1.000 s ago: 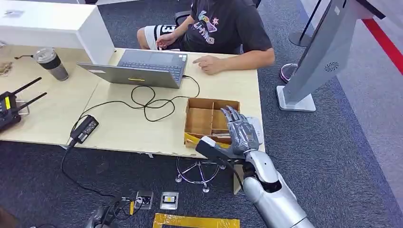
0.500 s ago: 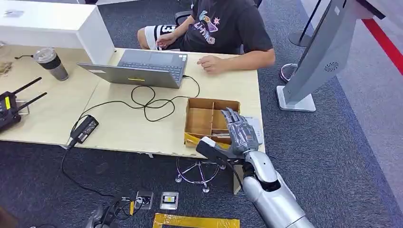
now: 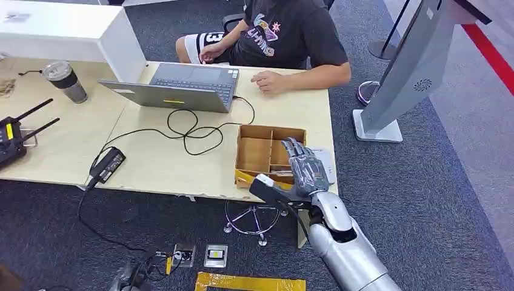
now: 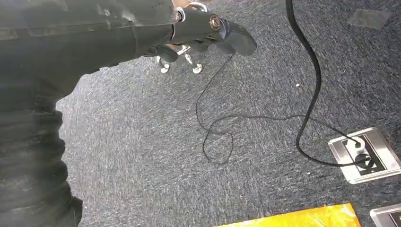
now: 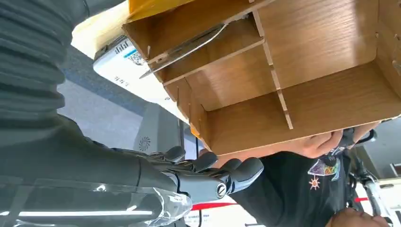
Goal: Pass the card to the sensor for recognition and then transmit it.
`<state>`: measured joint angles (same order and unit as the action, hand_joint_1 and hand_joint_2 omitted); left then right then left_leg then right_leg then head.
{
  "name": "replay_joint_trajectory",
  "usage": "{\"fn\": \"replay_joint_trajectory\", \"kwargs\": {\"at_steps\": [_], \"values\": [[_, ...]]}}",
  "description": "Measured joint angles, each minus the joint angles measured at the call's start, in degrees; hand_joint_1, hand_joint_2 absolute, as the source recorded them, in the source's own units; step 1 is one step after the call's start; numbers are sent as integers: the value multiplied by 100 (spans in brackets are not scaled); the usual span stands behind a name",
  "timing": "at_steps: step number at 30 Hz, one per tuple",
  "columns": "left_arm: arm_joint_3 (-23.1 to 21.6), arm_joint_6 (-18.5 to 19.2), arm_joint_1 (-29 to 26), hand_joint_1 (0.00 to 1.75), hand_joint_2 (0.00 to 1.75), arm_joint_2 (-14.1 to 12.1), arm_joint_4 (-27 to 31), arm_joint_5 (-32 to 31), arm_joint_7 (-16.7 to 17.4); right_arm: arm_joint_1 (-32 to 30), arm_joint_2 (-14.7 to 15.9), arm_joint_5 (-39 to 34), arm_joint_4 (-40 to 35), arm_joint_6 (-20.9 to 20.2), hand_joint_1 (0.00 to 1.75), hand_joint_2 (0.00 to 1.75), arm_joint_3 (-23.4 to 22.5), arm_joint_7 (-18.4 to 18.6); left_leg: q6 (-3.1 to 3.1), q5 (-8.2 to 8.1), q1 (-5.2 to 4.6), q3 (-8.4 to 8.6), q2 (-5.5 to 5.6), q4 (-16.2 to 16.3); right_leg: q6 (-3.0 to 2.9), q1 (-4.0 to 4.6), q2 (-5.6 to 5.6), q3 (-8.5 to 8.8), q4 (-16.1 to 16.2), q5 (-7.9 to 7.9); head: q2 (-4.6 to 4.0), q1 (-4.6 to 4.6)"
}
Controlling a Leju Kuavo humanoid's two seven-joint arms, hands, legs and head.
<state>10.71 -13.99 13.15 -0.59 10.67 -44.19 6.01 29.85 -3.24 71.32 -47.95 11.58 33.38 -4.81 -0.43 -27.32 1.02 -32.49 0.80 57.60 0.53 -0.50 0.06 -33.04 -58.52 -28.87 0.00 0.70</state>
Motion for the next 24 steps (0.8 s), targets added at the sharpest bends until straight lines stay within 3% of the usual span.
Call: {"fn": "replay_joint_trajectory", "kwargs": {"at_steps": [16, 17, 18, 19, 24], "values": [[-7, -2, 1, 0, 175, 0, 0, 0, 0, 86, -33, 52, 166, -28, 9, 175, 2, -13, 0, 0, 0, 0, 0, 0, 0, 0, 0, 0, 0, 0, 0, 0], [-7, -4, 1, 0, 175, 0, 0, 4, 0, 89, -33, 52, 177, -28, 131, 175, 2, -22, 0, 0, 0, 0, 0, 0, 0, 0, 0, 0, 0, 0, 0, 0], [-4, -4, 0, 0, 175, 0, 0, 9, 0, 88, -33, 52, 177, -28, 145, 175, 2, -31, 0, 0, 0, 0, 0, 0, 0, 0, 0, 0, 0, 0, -2, 0], [-4, -7, 0, 0, 175, 0, 0, 15, 0, 89, -33, 54, 177, -28, 148, 175, 2, -37, 0, 0, 0, 0, 0, 0, 0, 0, 0, 0, 0, 0, 0, -2], [-2, -22, -1, 0, 175, 0, 0, 42, -2, 117, -33, 68, 221, -28, 147, 175, 2, -59, 0, 0, 0, 0, 0, 0, 0, 0, 0, 0, 0, 0, -2, 0]]}}
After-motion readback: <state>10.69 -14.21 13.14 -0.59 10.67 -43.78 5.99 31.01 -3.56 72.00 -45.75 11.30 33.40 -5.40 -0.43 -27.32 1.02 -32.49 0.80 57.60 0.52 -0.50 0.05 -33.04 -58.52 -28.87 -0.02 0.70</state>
